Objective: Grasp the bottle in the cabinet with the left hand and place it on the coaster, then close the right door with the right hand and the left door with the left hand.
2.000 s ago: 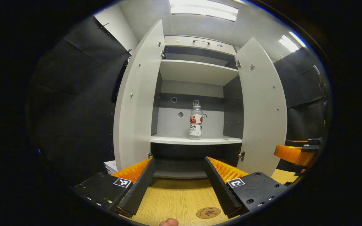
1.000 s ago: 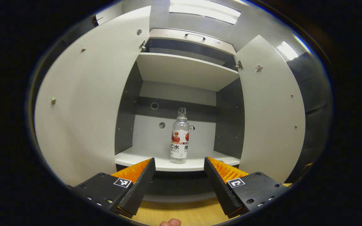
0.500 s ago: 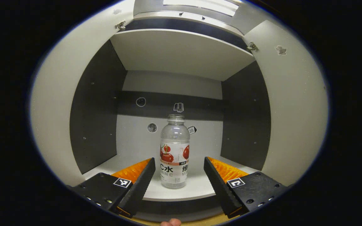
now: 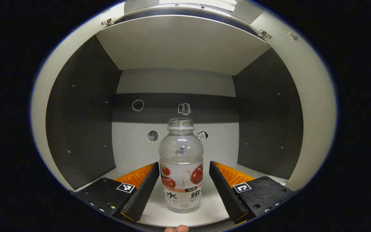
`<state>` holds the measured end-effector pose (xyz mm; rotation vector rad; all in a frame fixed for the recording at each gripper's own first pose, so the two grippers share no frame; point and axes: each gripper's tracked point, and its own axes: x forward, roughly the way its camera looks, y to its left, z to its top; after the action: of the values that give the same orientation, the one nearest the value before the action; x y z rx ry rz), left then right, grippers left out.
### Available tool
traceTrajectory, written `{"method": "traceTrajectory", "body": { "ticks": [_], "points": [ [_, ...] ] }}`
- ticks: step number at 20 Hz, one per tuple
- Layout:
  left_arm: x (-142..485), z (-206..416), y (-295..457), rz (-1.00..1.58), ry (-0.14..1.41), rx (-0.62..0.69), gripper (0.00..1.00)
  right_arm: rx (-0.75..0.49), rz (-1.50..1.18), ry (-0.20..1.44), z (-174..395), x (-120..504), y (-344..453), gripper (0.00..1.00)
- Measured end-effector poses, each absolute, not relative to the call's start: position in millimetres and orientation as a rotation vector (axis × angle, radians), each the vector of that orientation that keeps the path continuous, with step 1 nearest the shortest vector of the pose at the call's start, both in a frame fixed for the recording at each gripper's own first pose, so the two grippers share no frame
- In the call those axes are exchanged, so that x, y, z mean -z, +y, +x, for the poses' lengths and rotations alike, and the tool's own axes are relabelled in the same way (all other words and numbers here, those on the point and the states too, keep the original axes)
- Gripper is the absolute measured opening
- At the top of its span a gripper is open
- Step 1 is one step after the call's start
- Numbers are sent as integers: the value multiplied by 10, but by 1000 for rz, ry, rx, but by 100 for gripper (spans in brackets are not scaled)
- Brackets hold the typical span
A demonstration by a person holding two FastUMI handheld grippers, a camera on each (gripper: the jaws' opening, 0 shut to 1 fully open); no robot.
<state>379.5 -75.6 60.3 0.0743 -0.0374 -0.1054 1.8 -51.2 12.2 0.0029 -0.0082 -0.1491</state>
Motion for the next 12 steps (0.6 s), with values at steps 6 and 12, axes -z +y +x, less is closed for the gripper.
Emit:
{"method": "traceTrajectory", "body": {
  "ticks": [6, 12],
  "points": [
    [-711, 3545, -661, 64, -39, 108, 78, 133, -1, -11, 26, -133, -519, 99],
    [-606, 2333, -659, 85, -61, 237, 78, 104, -2, -32, 0, -217, -513, 98]
  ]
}}
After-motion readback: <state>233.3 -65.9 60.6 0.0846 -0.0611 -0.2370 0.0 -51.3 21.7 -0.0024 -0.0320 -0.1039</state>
